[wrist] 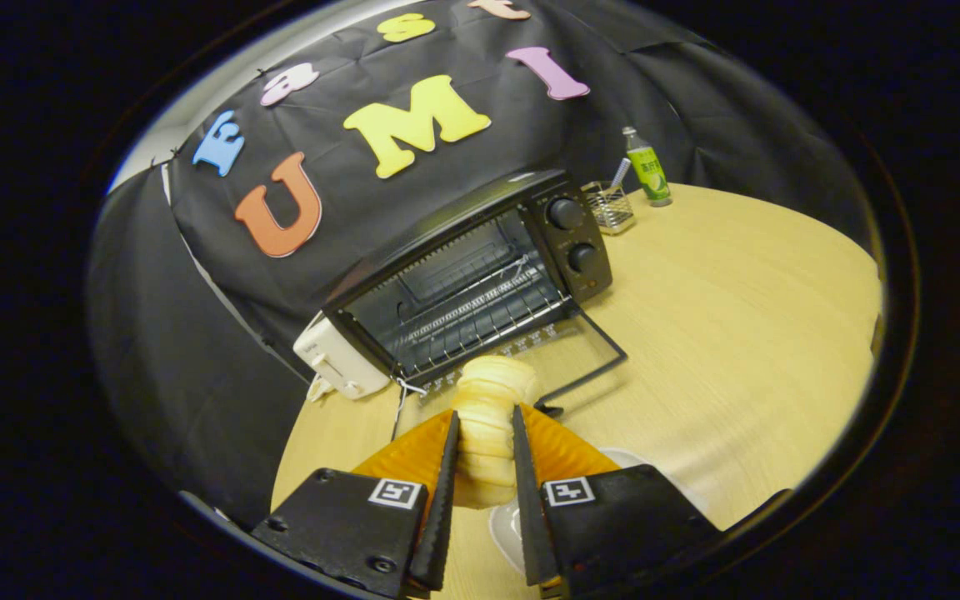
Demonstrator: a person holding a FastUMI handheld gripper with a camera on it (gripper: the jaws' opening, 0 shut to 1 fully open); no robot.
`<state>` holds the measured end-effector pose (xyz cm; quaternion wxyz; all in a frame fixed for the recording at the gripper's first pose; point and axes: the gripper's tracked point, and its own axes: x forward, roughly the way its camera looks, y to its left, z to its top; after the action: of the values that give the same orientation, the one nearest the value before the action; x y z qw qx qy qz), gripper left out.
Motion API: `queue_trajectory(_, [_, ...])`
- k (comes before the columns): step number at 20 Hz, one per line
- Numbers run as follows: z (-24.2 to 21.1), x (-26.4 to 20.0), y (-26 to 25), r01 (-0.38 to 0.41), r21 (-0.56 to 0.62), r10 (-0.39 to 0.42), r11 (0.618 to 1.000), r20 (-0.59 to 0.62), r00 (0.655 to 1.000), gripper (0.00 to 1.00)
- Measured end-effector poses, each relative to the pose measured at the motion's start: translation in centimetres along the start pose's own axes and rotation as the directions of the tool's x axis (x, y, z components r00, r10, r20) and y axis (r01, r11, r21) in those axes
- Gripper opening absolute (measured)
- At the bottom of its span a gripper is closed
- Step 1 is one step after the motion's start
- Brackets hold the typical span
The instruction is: Open the toaster oven, put the food inside, and close the toaster oven door.
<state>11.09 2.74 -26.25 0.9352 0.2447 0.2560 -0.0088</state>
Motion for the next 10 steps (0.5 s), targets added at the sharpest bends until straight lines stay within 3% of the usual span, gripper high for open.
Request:
queue_trajectory(5, [4.9, 6.5, 1.3, 0.012, -0.001, -0.012, 1.000, 0.000, 1.000, 0.40])
queue_trajectory(10, [7.0, 13.1, 2.5, 0.016, 0.007, -0.016, 1.000, -0.001, 1.000, 0.40])
